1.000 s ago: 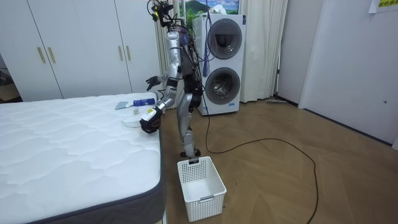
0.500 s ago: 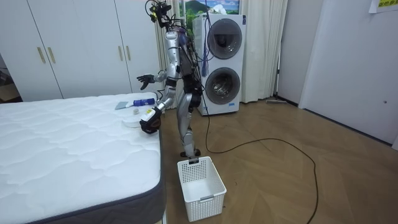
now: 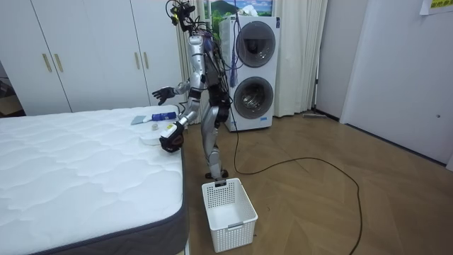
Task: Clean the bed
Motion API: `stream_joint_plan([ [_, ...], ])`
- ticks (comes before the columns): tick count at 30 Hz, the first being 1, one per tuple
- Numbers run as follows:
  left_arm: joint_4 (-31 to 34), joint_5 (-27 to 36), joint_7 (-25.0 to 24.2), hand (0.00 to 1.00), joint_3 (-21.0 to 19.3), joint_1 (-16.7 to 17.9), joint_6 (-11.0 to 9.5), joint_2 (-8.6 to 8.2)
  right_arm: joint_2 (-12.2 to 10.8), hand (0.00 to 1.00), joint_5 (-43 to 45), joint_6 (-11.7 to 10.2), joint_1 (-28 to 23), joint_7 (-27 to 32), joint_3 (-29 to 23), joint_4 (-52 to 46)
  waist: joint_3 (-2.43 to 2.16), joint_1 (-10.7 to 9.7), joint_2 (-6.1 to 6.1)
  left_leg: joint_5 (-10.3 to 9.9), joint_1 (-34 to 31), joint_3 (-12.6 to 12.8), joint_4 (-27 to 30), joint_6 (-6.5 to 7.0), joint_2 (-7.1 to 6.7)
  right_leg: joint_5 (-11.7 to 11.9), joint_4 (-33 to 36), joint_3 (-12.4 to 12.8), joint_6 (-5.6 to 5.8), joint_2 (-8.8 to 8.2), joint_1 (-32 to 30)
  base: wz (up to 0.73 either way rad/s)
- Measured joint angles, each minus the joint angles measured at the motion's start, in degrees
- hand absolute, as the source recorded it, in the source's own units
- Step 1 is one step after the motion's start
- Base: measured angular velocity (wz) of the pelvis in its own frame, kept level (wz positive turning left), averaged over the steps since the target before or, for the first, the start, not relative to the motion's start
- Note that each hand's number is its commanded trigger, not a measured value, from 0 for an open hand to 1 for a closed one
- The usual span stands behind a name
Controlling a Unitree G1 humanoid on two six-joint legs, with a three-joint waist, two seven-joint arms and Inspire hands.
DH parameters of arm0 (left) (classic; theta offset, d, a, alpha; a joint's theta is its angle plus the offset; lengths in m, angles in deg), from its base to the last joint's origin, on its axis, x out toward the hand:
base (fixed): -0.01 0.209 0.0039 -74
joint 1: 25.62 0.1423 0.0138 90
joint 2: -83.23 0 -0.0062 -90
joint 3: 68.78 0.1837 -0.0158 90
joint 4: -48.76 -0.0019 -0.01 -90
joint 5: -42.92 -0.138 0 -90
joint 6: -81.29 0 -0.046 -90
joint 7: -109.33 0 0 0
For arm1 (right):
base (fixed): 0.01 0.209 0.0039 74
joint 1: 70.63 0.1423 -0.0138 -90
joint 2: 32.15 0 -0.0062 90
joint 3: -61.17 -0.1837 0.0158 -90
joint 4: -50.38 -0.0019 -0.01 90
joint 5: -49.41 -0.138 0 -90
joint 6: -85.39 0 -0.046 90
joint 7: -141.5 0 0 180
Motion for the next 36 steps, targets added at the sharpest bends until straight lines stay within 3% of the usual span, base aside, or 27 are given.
stream_joint_plan([
  [17, -0.2, -3.3, -1.2, 1.0, 0.0, -1.9, -0.5, 1.26, 0.3, 0.0, -7.7, 0.9, 0.3, -5.0, -0.1, 12.6, 0.05, 0.4, 0.13, 0.0, -0.7, -0.9, 0.4, 0.0, -0.02, 0.0, -0.6, -1.2, 0.0, -0.08, 0.2, 0.02],
  [25, -0.1, -4.8, -1.1, 1.0, 0.2, -3.1, -0.5, 2.01, 1.2, 0.0, -12.2, 1.9, 3.7, -8.3, -0.1, 20.5, 0.4, 0.5, 0.78, 0.0, -2.1, -1.1, 1.2, 0.04, -0.06, 0.0, 0.2, -1.4, 0.0, -0.22, -1.1, 0.01],
  [36, -0.1, -6.2, -1.2, 1.0, 0.3, -3.9, -0.6, 2.04, 1.4, 0.0, -14.6, 2.0, 5.5, -13.1, -0.1, 23.0, 0.46, 1.2, 0.83, -0.1, -2.5, -1.1, 1.5, 0.07, -0.07, 0.0, 1.0, -1.4, 0.0, -0.32, -1.8, 0.0],
])
